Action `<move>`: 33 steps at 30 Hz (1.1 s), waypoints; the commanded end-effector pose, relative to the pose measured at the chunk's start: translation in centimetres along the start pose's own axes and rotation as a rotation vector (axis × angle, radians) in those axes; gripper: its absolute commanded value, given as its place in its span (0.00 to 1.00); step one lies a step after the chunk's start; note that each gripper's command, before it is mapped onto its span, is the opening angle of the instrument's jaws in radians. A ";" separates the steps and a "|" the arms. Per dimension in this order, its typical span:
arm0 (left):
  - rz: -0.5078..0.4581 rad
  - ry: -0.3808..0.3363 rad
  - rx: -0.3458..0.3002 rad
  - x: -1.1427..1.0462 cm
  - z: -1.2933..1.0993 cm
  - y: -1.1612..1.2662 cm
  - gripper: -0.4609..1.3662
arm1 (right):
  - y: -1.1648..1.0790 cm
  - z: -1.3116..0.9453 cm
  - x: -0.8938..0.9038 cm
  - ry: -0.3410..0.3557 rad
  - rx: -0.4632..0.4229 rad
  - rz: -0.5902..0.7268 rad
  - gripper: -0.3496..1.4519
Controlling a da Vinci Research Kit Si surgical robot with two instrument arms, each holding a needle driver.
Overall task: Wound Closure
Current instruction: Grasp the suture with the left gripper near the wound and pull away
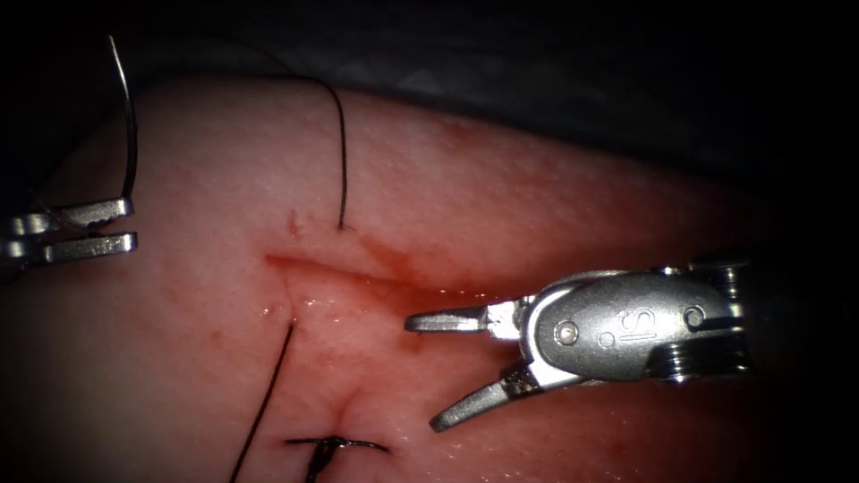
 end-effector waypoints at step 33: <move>-0.001 0.002 -0.015 0.02 -0.02 -0.01 0.06 | -0.30 1.43 -1.02 -0.153 0.087 -0.162 0.80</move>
